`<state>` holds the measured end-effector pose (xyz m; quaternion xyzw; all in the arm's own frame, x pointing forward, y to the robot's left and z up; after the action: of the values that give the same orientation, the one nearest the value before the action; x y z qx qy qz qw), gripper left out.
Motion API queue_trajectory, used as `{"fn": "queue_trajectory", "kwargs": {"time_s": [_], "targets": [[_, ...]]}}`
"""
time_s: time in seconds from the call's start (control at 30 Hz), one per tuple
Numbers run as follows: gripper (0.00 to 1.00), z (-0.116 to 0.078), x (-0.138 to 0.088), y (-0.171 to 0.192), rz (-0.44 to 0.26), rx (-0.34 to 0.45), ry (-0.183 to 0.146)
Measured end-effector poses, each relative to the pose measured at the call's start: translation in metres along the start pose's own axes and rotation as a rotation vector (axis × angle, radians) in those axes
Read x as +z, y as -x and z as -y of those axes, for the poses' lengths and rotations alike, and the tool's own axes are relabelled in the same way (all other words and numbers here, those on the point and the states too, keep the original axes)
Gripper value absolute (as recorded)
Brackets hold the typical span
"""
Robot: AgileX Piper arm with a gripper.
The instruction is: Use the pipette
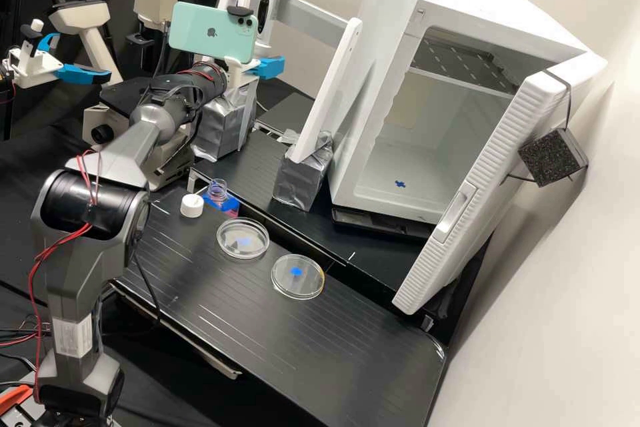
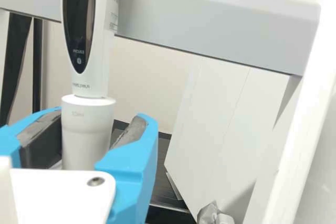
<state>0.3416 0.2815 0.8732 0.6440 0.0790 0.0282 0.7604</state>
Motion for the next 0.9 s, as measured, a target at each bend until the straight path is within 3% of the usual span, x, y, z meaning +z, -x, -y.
{"fn": "queue_trajectory", "kwargs": {"time_s": [0.67,0.9], "targets": [[0.00,0.0000,0.0000,0.0000,0.000,0.000,0.000],[0.00,-0.0006,-0.0007,0.0000,-0.008,0.006,-0.025]]}}
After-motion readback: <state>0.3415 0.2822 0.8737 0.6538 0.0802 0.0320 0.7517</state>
